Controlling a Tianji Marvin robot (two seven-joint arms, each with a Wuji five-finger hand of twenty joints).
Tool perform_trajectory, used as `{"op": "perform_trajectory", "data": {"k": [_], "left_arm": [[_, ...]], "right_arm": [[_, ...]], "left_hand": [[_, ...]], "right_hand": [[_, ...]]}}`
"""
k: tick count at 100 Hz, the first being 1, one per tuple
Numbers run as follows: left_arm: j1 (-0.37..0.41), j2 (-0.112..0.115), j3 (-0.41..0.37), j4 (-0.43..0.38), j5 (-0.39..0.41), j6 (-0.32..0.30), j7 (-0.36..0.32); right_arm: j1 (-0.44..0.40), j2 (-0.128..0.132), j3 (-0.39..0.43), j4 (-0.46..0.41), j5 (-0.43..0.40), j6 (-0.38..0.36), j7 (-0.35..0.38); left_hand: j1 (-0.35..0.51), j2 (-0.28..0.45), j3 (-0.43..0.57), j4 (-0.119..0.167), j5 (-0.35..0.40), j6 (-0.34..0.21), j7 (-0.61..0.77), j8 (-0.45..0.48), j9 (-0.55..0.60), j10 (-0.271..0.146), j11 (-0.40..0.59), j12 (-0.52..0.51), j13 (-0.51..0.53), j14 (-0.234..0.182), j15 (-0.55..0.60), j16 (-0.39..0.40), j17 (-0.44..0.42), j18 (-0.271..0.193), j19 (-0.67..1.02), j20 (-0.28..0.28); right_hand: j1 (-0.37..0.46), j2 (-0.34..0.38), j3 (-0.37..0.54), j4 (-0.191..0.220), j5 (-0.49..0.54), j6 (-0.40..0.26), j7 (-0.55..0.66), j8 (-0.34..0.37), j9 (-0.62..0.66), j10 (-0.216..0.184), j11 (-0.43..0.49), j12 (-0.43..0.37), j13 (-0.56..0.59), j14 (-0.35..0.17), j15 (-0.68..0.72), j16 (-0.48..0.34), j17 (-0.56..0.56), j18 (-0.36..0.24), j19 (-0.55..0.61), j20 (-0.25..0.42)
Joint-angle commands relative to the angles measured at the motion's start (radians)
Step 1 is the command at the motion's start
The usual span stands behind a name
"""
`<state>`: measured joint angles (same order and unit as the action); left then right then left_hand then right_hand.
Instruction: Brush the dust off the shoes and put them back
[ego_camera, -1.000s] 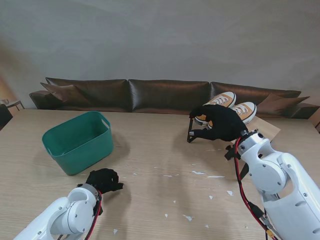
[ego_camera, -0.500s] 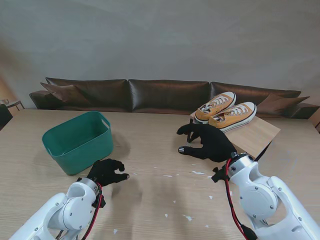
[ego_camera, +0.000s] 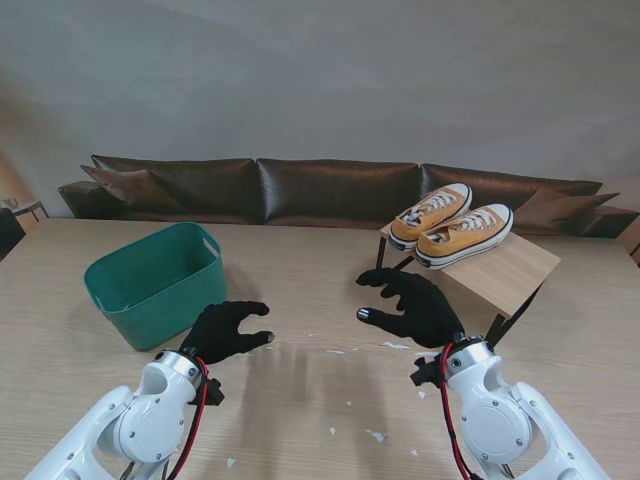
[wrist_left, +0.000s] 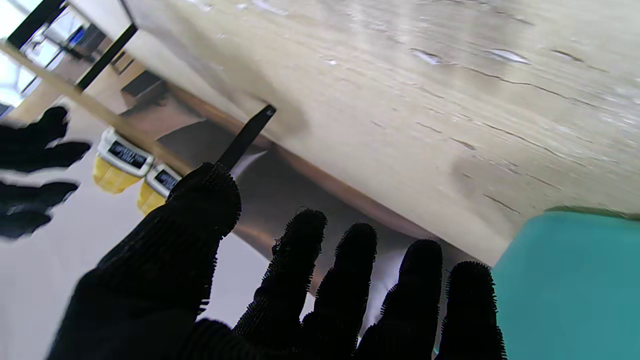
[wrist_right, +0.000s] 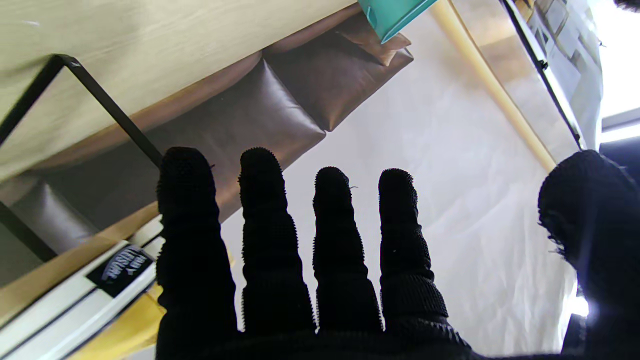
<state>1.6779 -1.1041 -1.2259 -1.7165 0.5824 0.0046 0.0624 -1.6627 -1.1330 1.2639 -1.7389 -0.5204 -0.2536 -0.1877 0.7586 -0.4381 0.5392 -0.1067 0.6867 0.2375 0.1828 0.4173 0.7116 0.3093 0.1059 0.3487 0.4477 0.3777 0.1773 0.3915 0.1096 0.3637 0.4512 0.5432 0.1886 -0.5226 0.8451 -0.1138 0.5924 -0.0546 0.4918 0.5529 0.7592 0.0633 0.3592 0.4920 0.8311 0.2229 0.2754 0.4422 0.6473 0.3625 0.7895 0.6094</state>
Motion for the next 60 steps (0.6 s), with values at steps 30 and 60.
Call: {"op": "perform_trajectory", "data": {"k": [30,60], "left_arm": [[-0.02,-0.029,0.023,0.041,-0.099,-0.073,0.03],[-0.021,-0.03,0.027,0.033,-0.136,-0.074,0.015]], "right_arm": [[0.007,-0.021,-0.037,0.131,-0.008,-0.031,-0.058],[0.025,-0.025,-0.051,0.184,0.013,-0.03,-0.063]], "left_hand": [[-0.005,-0.051,-0.034,0.024,-0.058,-0.034,-0.034,-0.04,-0.067,-0.047,-0.021,-0.046,-0.052,-0.061,-0.045,-0.057,0.041,-0.057,-0.205,-0.03],[-0.005,-0.047,-0.052,0.025,-0.076,-0.038,-0.043,-0.052,-0.083,-0.051,-0.024,-0.054,-0.064,-0.064,-0.05,-0.065,0.032,-0.06,-0.223,-0.012]], "right_hand": [[0.019,-0.01,0.032,0.028,-0.031,-0.028,-0.023,-0.011,-0.044,-0.008,-0.016,-0.016,-0.046,-0.037,-0.016,-0.014,-0.323,-0.038,-0.042,-0.011],[0.022,-0.012,0.038,0.027,-0.03,-0.029,-0.021,-0.012,-0.044,-0.007,-0.013,-0.015,-0.052,-0.035,-0.017,-0.016,-0.331,-0.038,-0.052,-0.006]]}}
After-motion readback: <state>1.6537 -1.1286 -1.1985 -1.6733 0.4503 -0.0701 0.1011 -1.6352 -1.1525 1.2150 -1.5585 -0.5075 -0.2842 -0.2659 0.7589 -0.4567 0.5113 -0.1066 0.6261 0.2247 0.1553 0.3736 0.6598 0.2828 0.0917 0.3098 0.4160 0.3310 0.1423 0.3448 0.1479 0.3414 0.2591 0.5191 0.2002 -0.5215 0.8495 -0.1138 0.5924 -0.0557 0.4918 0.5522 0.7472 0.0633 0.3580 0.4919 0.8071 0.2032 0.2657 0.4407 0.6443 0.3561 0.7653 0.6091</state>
